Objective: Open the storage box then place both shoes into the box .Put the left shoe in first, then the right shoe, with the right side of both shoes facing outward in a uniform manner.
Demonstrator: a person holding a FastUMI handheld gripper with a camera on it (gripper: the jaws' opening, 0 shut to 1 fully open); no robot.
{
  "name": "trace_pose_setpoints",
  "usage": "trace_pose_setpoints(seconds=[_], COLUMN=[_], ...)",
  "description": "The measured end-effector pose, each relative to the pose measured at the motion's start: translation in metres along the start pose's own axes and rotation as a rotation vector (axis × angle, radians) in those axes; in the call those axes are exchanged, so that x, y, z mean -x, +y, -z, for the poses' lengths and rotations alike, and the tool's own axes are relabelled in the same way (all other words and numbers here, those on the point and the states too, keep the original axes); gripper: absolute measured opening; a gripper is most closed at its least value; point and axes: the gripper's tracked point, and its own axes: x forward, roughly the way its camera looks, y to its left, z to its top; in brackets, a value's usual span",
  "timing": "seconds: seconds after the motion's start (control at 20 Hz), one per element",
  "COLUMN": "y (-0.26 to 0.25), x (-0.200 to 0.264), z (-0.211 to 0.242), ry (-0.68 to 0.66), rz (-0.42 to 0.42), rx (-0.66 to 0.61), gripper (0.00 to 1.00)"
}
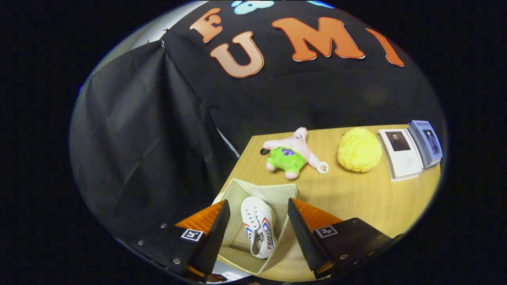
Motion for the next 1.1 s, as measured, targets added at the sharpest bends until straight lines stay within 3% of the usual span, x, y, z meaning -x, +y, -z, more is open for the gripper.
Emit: trace_pose_setpoints(seconds=[0.25, 0.65, 1.1], y=[-0.05, -0.134, -0.216], x=[0.055, 0.145, 0.257], z=[-0.058, -0.117, -0.157], ry=[-0.214, -0.477, -0.688], rz=[0.077, 0.219, 0.359], rx=[0.091, 0.17, 0.228], gripper=[0.96, 0.98, 0.98])
